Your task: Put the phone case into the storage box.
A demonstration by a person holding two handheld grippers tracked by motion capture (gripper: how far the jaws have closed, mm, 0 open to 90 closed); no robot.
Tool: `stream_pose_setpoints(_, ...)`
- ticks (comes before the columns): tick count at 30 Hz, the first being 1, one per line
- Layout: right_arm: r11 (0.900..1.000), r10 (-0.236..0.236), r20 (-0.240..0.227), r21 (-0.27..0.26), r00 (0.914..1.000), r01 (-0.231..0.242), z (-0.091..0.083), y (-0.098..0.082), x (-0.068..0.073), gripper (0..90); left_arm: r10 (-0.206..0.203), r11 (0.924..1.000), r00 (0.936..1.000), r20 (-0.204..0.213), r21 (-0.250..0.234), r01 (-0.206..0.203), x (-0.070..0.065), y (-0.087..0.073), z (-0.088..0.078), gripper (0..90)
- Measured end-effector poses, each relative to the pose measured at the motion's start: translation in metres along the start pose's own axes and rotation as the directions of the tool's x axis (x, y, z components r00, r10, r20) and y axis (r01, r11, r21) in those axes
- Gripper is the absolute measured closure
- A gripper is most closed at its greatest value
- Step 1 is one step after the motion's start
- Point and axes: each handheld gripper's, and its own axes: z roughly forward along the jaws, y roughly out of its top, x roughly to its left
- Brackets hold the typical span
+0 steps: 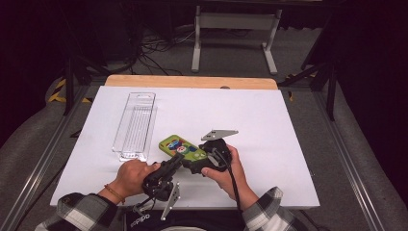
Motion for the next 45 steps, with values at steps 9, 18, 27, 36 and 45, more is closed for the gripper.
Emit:
stream_pose_setpoints(9, 0.997, -0.012, 0.011, -0.079, 0.9999, 0.013, -0.018, 0.006, -0.006, 15.3, -0.069, 0.9974, 0.9975, 0.014, 0.019, 0.069, 0.007, -0.003, 0.001, 78.6)
stream_pose_setpoints(18, 0.963, -0.178, 0.110, -0.185, 0.9779, 0.196, -0.044, 0.007, -0.001, 11.4, -0.176, 0.9843, 0.9838, 0.033, 0.015, 0.176, 0.018, -0.009, 0.000, 78.7)
stream_pose_setpoints(27, 0.894, -0.330, 0.213, -0.241, 0.9196, 0.377, -0.056, -0.004, 0.005, 12.9, -0.263, 0.9648, 0.9631, 0.058, 0.009, 0.263, 0.025, -0.013, 0.000, 78.7)
stream_pose_setpoints(36, 0.832, -0.431, 0.310, -0.227, 0.8476, 0.506, -0.053, -0.019, 0.011, 13.8, -0.326, 0.9454, 0.9428, 0.069, 0.019, 0.325, 0.030, -0.020, 0.000, 78.7)
stream_pose_setpoints(45, 0.822, -0.451, 0.337, -0.205, 0.8263, 0.532, -0.051, -0.027, 0.008, 13.8, -0.438, 0.8979, 0.8957, 0.074, -0.007, 0.440, 0.040, -0.028, -0.002, 78.7)
